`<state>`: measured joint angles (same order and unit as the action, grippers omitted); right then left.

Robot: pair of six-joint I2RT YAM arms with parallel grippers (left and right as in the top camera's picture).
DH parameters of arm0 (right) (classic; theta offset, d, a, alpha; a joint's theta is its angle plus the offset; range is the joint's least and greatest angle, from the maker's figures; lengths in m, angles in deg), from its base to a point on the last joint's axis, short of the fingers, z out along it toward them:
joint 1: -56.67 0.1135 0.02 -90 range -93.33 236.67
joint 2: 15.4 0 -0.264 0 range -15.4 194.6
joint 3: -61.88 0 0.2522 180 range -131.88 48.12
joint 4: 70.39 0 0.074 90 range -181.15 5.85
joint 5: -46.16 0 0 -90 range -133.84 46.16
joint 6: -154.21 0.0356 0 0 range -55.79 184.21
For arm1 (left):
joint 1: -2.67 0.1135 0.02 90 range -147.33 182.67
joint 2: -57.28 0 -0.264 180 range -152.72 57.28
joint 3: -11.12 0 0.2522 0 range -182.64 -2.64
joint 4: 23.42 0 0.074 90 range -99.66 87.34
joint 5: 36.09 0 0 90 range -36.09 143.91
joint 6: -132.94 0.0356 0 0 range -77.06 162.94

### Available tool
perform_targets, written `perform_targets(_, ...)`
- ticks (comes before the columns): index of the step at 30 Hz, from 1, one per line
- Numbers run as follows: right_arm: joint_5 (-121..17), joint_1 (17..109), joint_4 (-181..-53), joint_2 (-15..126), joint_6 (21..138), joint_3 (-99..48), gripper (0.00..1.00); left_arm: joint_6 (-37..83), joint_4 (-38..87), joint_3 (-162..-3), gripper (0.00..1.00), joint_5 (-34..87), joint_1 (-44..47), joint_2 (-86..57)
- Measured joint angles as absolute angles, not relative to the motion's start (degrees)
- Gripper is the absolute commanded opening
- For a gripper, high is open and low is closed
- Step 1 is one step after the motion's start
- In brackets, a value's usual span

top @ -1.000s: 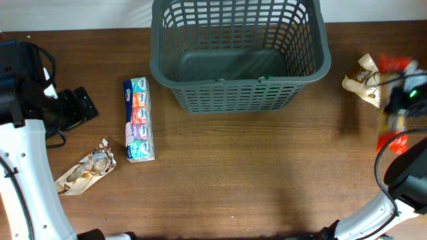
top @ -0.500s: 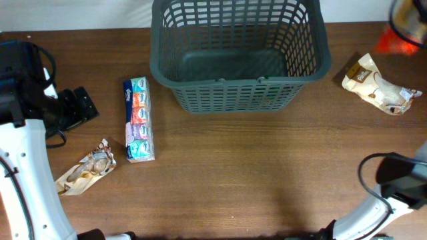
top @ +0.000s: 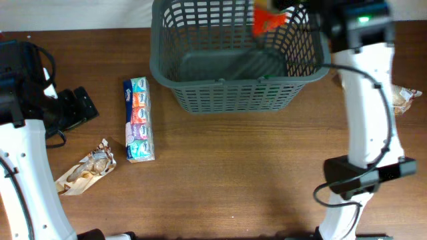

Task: Pack container
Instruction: 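Lift the pasta package with the right gripper and carry it over the basket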

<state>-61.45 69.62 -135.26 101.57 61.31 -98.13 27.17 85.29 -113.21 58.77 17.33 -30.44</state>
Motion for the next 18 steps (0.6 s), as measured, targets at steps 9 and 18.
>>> perform_targets(9, -52.7, 72.8, -142.8, 109.0, 49.9, -98.1, 0.04, 27.2, 85.3, -113.2, 0.99, 58.8, 17.3, -30.4)
perform_targets(18, -49.2, 71.7, -148.2, 118.0, 44.1, -98.0, 0.04, 27.2, 85.3, -113.2, 0.99, 58.8, 17.3, -30.4)
